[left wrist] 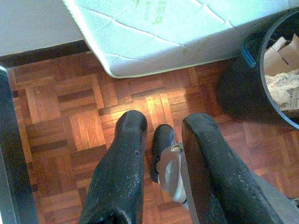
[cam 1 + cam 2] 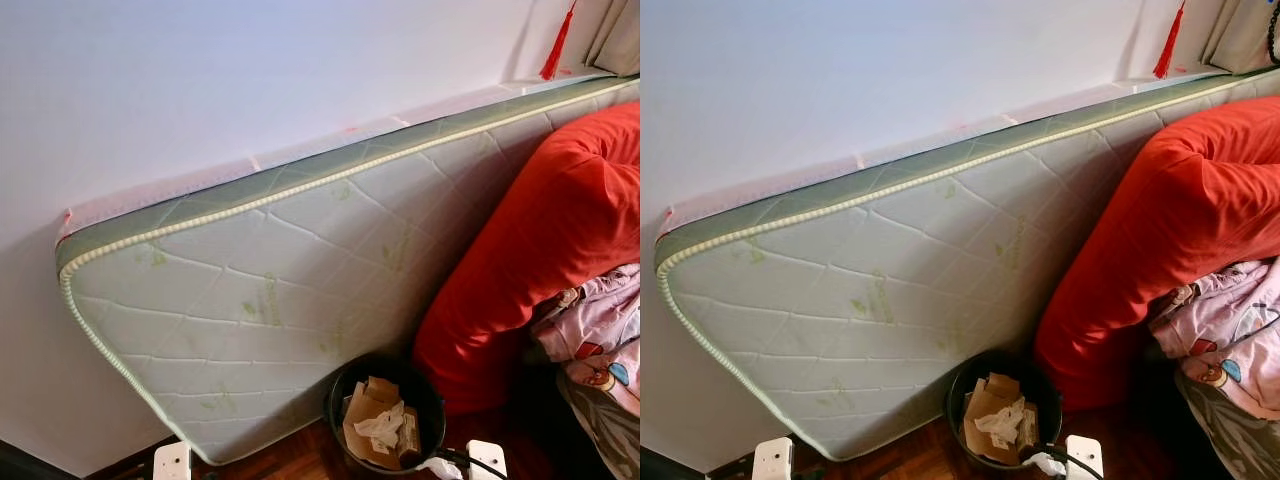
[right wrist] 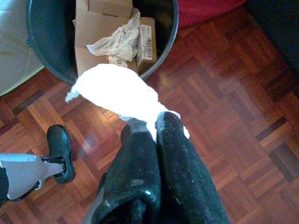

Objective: Clean up the room

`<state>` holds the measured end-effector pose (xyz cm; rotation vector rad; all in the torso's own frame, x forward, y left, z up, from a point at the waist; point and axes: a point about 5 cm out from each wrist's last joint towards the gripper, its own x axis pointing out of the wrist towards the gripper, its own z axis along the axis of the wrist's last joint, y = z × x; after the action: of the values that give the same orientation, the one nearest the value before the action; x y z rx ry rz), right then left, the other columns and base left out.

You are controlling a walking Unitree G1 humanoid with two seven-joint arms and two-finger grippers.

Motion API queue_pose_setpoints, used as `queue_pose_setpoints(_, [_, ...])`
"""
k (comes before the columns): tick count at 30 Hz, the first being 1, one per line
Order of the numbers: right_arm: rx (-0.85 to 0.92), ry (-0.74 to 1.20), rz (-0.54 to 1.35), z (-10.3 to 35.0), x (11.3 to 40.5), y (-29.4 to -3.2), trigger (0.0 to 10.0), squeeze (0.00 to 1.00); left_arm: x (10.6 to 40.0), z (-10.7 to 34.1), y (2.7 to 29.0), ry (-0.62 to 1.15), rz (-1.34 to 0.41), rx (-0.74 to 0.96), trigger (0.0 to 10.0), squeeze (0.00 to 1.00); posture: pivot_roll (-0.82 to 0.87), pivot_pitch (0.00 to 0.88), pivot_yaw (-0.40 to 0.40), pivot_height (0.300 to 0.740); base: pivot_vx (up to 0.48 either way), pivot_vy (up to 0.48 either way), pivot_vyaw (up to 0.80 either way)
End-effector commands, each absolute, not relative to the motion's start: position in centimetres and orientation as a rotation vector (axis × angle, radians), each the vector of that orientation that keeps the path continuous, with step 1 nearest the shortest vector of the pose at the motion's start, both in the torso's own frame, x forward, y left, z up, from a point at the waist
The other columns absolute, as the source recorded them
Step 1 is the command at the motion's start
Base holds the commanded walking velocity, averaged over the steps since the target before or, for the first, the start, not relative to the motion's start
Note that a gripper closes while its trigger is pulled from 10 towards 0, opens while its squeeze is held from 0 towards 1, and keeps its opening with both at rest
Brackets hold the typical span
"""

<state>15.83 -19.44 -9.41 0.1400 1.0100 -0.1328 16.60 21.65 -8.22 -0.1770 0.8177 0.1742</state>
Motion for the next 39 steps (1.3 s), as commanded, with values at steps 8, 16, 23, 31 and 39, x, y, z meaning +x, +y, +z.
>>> queue_pose_setpoints(8, [0.148,0.994,-0.131,-9.31,16.06,-19.35,10.0,0.00,16.46,-8.28,21.80,0.825,0.186,-0.188,10.0,0.00,0.13,0.000,0.012,0.740,0.000,0.000,0.00])
queue_pose_setpoints(16, [0.146,0.996,-0.126,-9.31,16.05,-19.34,10.0,0.00,16.43,-8.29,21.83,0.826,0.188,-0.189,10.0,0.00,0.13,0.000,0.012,0.740,0.121,0.000,0.00])
queue_pose_setpoints(23, [0.149,0.995,-0.124,-9.32,16.04,-19.31,10.0,0.00,16.48,-8.26,21.88,0.824,0.189,-0.191,10.0,0.00,0.13,0.000,0.013,0.740,0.251,0.000,0.00])
queue_pose_setpoints(31, [0.148,0.996,-0.119,-9.32,16.04,-19.27,10.0,0.00,16.48,-8.23,21.99,0.822,0.194,-0.189,10.0,0.00,0.13,0.000,0.014,0.740,0.291,0.000,0.00])
queue_pose_setpoints(39, [0.125,0.989,-0.082,-9.23,16.22,-19.23,10.0,0.00,16.58,-8.16,22.04,0.813,0.199,-0.182,10.0,0.00,0.13,0.000,0.014,0.740,0.285,0.000,0.15])
